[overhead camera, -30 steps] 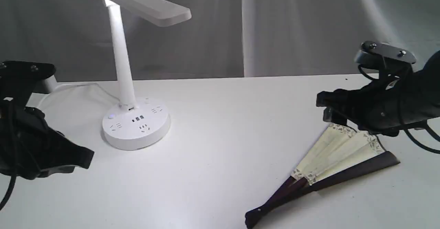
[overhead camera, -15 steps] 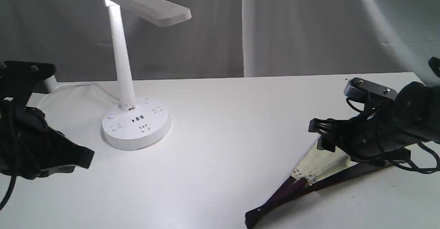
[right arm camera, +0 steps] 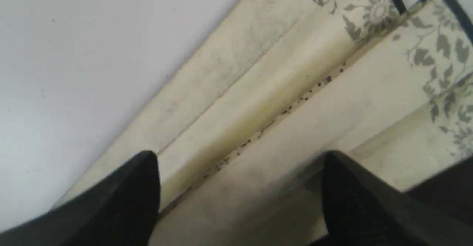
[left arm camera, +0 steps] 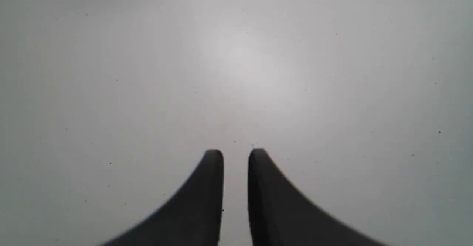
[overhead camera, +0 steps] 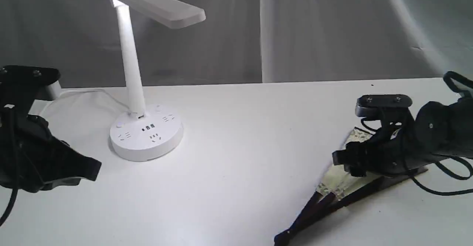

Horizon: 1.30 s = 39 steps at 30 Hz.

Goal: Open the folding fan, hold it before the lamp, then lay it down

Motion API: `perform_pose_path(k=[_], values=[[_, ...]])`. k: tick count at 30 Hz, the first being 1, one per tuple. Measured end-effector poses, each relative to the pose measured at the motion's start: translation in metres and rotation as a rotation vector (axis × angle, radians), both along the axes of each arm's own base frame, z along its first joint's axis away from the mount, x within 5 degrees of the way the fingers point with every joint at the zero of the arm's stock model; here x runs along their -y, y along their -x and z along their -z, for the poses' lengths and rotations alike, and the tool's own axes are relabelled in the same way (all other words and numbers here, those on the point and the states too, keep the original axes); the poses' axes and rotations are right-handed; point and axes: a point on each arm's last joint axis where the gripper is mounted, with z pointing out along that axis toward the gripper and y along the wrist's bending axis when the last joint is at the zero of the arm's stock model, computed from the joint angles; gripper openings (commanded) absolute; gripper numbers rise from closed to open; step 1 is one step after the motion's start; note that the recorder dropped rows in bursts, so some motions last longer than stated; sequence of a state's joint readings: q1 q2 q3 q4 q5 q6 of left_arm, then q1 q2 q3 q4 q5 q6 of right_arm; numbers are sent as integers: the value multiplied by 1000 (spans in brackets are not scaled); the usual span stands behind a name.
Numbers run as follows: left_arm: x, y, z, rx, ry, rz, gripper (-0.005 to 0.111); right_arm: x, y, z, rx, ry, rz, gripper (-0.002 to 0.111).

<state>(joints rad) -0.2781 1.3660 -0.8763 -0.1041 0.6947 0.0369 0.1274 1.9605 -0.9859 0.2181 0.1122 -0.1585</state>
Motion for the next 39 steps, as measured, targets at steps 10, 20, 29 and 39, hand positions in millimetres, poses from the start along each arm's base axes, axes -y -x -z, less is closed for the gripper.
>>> perform_pose_path(k=[10, 20, 29, 39], values=[[0, 0, 0, 0, 0, 0, 12, 2, -5, -3, 92, 219, -281, 62], [0, 0, 0, 2, 0, 0, 12, 1, -5, -10, 82, 32, -27, 62], [0, 0, 0, 0, 7, -3, 12, -7, -10, -32, -126, -118, 109, 62], [0, 0, 0, 0, 7, -3, 12, -5, -13, -23, -193, -109, 176, 62]])
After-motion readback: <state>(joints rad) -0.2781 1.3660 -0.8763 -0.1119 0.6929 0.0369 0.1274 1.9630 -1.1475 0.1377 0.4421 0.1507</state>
